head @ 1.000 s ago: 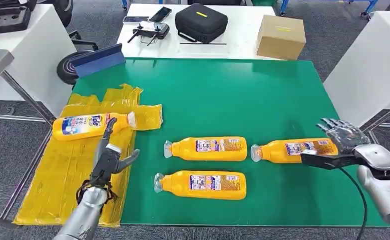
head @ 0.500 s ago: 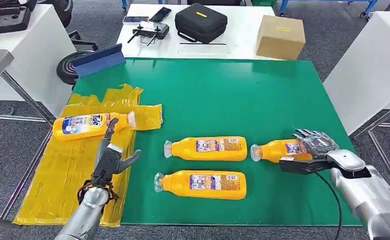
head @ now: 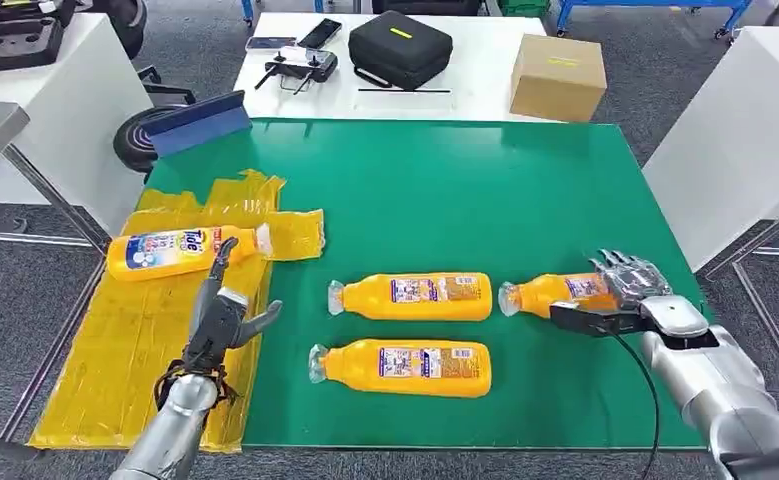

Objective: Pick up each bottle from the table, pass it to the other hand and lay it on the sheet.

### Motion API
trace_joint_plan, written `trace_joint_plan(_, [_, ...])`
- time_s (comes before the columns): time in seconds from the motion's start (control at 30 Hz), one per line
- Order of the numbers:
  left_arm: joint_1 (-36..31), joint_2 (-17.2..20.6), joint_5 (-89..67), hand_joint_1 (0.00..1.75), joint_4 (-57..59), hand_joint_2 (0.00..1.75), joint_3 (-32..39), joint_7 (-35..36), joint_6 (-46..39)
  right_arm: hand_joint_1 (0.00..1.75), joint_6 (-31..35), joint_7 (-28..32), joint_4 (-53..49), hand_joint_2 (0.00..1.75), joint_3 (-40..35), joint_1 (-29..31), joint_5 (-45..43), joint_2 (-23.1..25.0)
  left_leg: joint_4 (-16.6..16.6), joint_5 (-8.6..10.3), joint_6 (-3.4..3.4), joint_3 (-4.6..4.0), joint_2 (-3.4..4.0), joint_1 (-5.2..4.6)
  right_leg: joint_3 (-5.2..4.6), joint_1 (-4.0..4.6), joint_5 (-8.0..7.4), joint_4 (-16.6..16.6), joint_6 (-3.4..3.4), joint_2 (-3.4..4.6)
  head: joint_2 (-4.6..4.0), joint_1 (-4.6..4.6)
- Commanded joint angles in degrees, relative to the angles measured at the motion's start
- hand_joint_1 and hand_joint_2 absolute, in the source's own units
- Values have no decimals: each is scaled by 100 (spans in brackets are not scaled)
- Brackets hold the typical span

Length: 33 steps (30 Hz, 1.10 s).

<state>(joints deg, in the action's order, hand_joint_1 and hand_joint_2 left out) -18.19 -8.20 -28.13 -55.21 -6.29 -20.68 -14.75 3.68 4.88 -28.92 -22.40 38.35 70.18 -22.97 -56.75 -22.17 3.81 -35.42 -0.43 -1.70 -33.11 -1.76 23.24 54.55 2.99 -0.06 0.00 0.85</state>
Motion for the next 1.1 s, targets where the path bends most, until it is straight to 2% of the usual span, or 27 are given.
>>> trace_joint_plan(0.03, [-151, 9, -56, 0, 120, 175, 86, 156, 67, 175, -278, -353, 1152, 175, -136, 62, 169, 314, -1, 0, -18, 11, -9, 12, 18, 11, 0, -8, -14, -8, 0, 6])
trace_joint_plan(0.13, [-151, -15, -56, 0, 130, 175, 75, 156, 70, 175, -282, -354, 1157, 175, -130, 50, 169, 280, -1, -1, -32, 25, -22, 22, 34, 20, 3, -17, -24, -19, 0, 4])
trace_joint_plan(0.33, [-151, -15, -56, 0, 130, 175, 75, 156, 70, 175, -282, -354, 1157, 175, -130, 50, 169, 280, 1, 3, -7, 41, -28, 13, 24, 11, 2, -27, -10, -19, 0, 4])
trace_joint_plan(0.43, [-165, -26, -56, 0, 139, 175, 69, 156, 76, 175, -288, -347, 1141, 175, -126, 60, 173, 242, 4, -1, -23, 49, -31, 20, 67, 18, 6, -37, -21, -24, 0, 2])
trace_joint_plan(0.53, [-209, -40, -12, 0, 240, 175, 77, 123, 109, 175, -349, -274, 966, 175, -62, -52, 159, 155, 3, 2, -16, 46, -35, 18, 69, 15, 4, -38, -17, -28, 0, 2])
trace_joint_plan(0.7, [-1, 17, 40, 0, 78, 175, 134, 75, 66, 175, 330, 50, 528, 175, 295, -159, -77, 194, 4, 1, -21, 49, -39, 21, 68, 18, 5, -45, -21, -33, 0, 2])
trace_joint_plan(0.77, [74, 21, 40, 0, -16, 175, 170, 90, 70, 175, 690, 37, 164, 175, 528, -232, -196, 300, 7, -3, -25, 51, -22, 20, 73, 17, 4, -46, -24, -17, 0, 4])
trace_joint_plan(0.83, [181, -6, -24, 0, -174, 175, 236, 156, 71, 175, 1240, -138, -859, 175, 1215, -612, -451, 528, 3, -1, -11, 35, -9, 11, 61, 10, -1, -35, -13, -2, 0, 2])
trace_joint_plan(0.87, [214, -25, -57, 0, -223, 175, 253, 183, 80, 175, 1232, -238, -1500, 175, 1473, -872, -512, 637, 3, -8, -23, 39, 6, 16, 63, 15, -1, -37, -20, 11, 0, 4])
trace_joint_plan(0.97, [214, -35, -69, 0, -226, 175, 251, 192, 77, 175, 1142, -318, -1692, 175, 1497, -950, -471, 645, 1, -3, -12, 13, 1, 8, 40, 10, -4, -25, -9, 5, 0, 7])
trace_joint_plan(1.03, [180, -52, -93, 0, -191, 175, 261, 220, 51, 175, 1457, -105, -2213, 175, 2030, -1189, -1036, 897, -1, -8, -22, 7, 0, 9, 29, 12, 2, -18, -15, 3, 0, -2])
trace_joint_plan(1.1, [229, -55, -112, 0, -171, 175, 248, 233, -27, 175, 1700, -224, -3397, 175, 2353, -1765, -1125, 1194, -4, -10, -27, 8, -7, 17, 30, 19, 6, -22, -18, -6, 0, 4])
